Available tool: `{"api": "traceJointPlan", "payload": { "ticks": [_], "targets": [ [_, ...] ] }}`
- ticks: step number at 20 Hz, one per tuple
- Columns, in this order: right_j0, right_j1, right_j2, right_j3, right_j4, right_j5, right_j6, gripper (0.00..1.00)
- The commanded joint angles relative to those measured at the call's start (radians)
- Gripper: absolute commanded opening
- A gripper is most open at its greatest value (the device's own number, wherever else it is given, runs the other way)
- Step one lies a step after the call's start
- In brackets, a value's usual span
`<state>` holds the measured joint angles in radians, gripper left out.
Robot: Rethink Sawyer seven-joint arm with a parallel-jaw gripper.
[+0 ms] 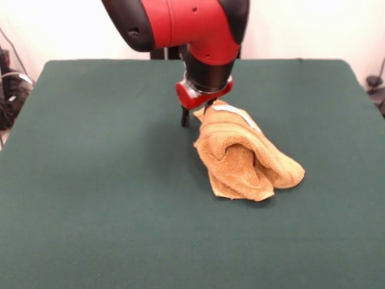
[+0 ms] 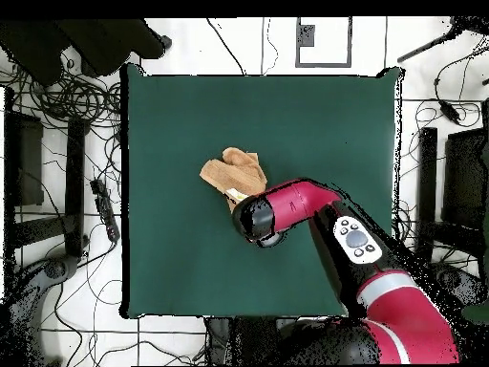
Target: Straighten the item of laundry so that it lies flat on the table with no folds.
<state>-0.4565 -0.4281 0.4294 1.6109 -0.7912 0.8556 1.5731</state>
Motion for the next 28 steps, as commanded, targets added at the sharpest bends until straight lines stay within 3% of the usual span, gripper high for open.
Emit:
{"api": "traceJointPlan", "payload": {
  "ticks": [1, 27, 28],
  "targets": [
    [0.043, 0.193, -0.003, -0.126, -0.111, -0.074, -0.107, 1.0],
    [0.033, 0.24, 0.011, -0.16, -0.104, -0.112, -0.056, 1.0],
    [0.033, 0.24, 0.011, -0.161, -0.104, -0.111, -0.056, 0.0]
  ]
}}
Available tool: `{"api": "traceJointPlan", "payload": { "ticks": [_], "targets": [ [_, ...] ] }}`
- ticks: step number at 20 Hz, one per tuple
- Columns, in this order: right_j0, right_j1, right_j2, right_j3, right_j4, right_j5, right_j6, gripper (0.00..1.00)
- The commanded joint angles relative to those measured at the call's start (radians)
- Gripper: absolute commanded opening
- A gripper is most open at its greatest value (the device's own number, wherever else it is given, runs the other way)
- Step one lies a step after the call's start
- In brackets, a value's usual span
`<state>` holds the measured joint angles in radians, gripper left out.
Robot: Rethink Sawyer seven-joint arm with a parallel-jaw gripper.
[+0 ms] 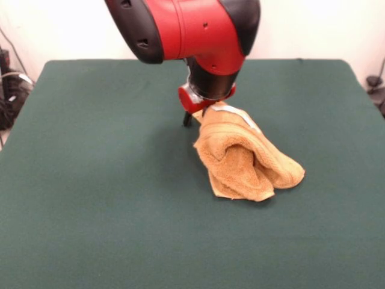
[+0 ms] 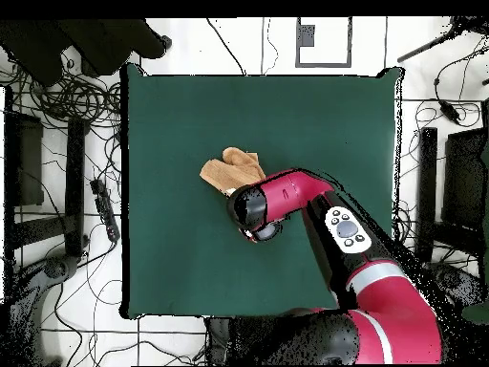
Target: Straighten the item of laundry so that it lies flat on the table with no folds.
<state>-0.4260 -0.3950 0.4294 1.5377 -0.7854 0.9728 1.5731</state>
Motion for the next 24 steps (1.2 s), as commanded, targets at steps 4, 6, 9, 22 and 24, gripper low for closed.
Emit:
{"api": "traceJointPlan", "payload": {
  "ticks": [4, 6, 9, 22, 24],
  "targets": [
    [0.0, 0.205, 0.012, -0.082, -0.109, -0.233, -0.054, 0.0],
    [-0.002, 0.203, 0.011, -0.078, -0.109, -0.238, -0.052, 0.0],
    [-0.005, 0.201, 0.013, -0.072, -0.114, -0.256, -0.047, 0.0],
    [0.015, 0.104, 0.011, -0.014, -0.111, -0.22, -0.045, 0.0],
    [0.015, 0.039, 0.016, 0.03, -0.099, -0.206, -0.046, 0.0]
  ]
}}
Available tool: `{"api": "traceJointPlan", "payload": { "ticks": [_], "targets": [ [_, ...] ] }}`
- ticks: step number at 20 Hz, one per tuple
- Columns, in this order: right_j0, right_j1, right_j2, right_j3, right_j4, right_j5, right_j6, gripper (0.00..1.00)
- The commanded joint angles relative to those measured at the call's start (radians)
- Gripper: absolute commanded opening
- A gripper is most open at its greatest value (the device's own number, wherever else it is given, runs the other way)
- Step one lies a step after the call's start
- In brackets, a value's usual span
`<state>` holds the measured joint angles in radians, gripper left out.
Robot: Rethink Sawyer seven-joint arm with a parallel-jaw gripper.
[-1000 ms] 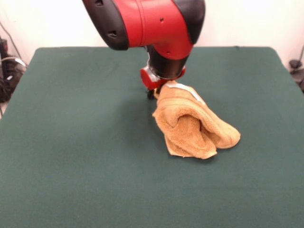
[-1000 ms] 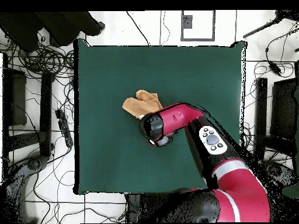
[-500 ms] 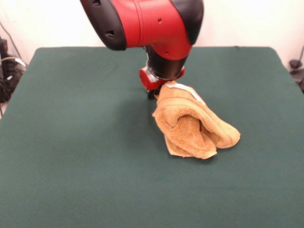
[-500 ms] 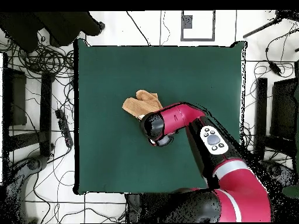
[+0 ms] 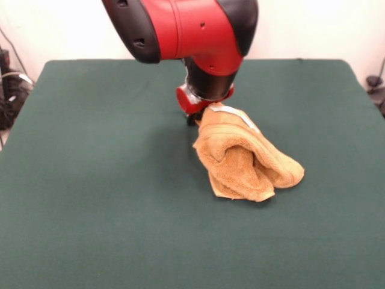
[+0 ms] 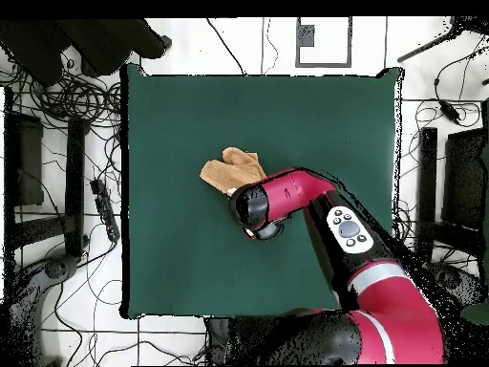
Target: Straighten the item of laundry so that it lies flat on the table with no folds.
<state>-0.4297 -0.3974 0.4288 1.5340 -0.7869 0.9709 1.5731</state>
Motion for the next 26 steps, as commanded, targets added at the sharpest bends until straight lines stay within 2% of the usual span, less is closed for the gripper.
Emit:
{"api": "traceJointPlan", "payload": {
  "ticks": [1, 6, 12, 22, 26],
  "targets": [
    [0.02, 0.004, 0.015, 0.054, -0.089, -0.187, -0.044, 0.0],
    [0.0, -0.043, 0.008, 0.042, -0.092, -0.132, -0.099, 0.0],
    [-0.052, -0.138, 0.021, 0.092, -0.065, -0.087, -0.168, 0.0],
    [-0.07, -0.212, 0.038, 0.145, -0.055, -0.064, -0.174, 0.0],
    [-0.068, -0.197, 0.046, 0.153, -0.051, -0.073, -0.158, 0.0]
  ]
}}
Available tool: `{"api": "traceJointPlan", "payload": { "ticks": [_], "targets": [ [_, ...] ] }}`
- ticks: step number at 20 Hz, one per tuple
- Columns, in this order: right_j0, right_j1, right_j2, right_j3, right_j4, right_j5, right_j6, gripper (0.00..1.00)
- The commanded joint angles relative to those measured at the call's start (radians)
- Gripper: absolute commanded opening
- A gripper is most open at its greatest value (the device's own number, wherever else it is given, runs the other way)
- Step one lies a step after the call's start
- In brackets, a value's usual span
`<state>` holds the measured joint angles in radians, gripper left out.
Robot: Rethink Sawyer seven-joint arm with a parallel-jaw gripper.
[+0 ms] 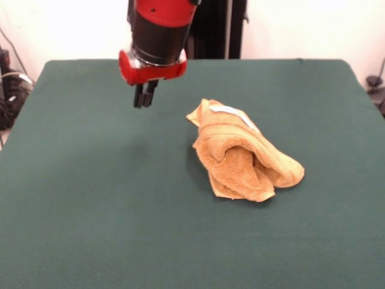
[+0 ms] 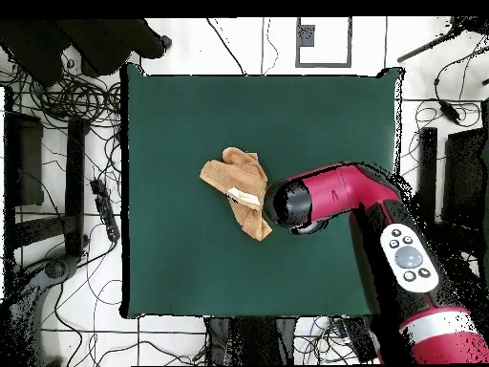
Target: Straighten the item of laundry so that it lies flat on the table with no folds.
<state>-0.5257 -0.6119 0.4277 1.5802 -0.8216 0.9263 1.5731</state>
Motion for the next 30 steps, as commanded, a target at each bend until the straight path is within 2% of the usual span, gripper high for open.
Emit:
{"api": "traceJointPlan", "payload": {
  "ticks": [1, 8, 22, 27, 30],
  "targets": [
    [0.027, 0.023, 0.049, 0.11, -0.014, -0.03, -0.154, 0.0],
    [0.004, 0.063, 0.076, 0.108, 0.01, -0.036, -0.174, 0.0],
    [-0.013, 0.14, 0.096, 0.102, -0.007, -0.08, -0.177, 0.0],
    [-0.077, 0.176, 0.154, 0.139, 0.016, -0.177, -0.205, 0.0],
    [-0.103, 0.172, 0.177, 0.162, 0.024, -0.186, -0.22, 0.0]
  ]
}}
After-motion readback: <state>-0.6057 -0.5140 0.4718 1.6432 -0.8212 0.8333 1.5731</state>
